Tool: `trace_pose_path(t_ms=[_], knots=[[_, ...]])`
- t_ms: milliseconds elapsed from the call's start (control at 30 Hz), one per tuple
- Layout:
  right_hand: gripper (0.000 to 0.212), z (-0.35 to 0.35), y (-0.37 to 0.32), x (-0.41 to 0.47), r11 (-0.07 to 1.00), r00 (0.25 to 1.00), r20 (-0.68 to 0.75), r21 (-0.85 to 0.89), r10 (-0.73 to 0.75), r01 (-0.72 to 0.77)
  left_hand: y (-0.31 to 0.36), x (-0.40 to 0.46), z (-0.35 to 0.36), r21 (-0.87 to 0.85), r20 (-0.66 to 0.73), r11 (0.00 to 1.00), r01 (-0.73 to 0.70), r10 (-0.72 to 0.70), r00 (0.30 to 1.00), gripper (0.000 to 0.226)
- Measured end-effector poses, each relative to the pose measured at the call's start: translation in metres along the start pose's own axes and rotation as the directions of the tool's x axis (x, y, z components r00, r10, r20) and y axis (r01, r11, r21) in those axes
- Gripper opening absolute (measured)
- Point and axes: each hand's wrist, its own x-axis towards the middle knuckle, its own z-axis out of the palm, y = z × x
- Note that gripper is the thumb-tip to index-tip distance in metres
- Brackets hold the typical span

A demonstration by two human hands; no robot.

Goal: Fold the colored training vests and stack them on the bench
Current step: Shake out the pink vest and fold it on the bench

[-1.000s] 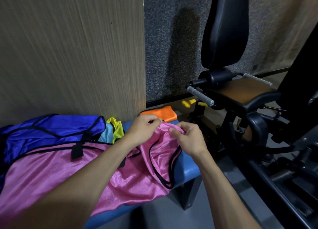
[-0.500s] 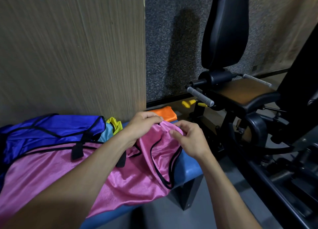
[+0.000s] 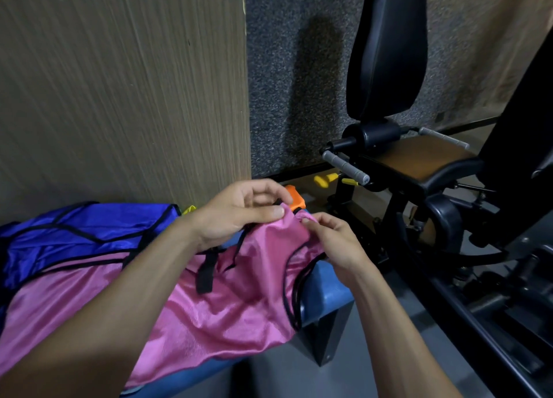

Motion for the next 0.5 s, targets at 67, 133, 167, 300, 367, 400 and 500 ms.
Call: trace_pose_path(t_ms=[67, 133, 167, 300, 367, 400, 500], knots=[[0.016, 0.001, -0.002, 0.0, 0.999, 0.999, 0.037, 0.032, 0.002, -0.003, 0.007, 0.006, 0.006, -0.164, 0.084, 0.986, 0.021, -0.007, 0.996, 0.017], [0.019, 0.002, -0.005, -0.001, 0.997, 0.995, 0.101, 0.071, 0.022, -0.029, 0.008, 0.011, 0.01, -0.116, 0.104, 0.992, 0.041, -0.029, 0.994, 0.017], [0.02, 0.002, -0.006, -0.002, 0.996, 0.991, 0.128, 0.083, 0.031, -0.042, 0.007, 0.015, 0.011, 0.031, 0.075, 0.999, 0.031, -0.033, 0.997, 0.017], [0.015, -0.004, -0.008, -0.002, 0.994, 0.992, 0.106, 0.079, 0.061, -0.07, -0.022, 0.03, 0.018, 0.481, -0.067, 0.877, 0.022, 0.012, 0.998, 0.016], [0.011, -0.007, -0.007, -0.002, 0.993, 0.996, 0.074, 0.1, 0.052, -0.059, -0.028, 0.031, 0.022, 0.46, -0.155, 0.888, 0.005, 0.074, 0.985, 0.012], [0.01, -0.008, -0.007, -0.002, 0.994, 0.997, 0.067, 0.1, 0.046, -0.053, -0.028, 0.031, 0.024, 0.445, -0.191, 0.896, -0.013, 0.109, 0.976, 0.011], [0.011, -0.01, -0.009, -0.003, 0.997, 0.998, 0.053, 0.073, 0.02, -0.023, -0.031, 0.035, 0.03, 0.441, -0.253, 0.897, -0.034, 0.16, 0.954, 0.011]])
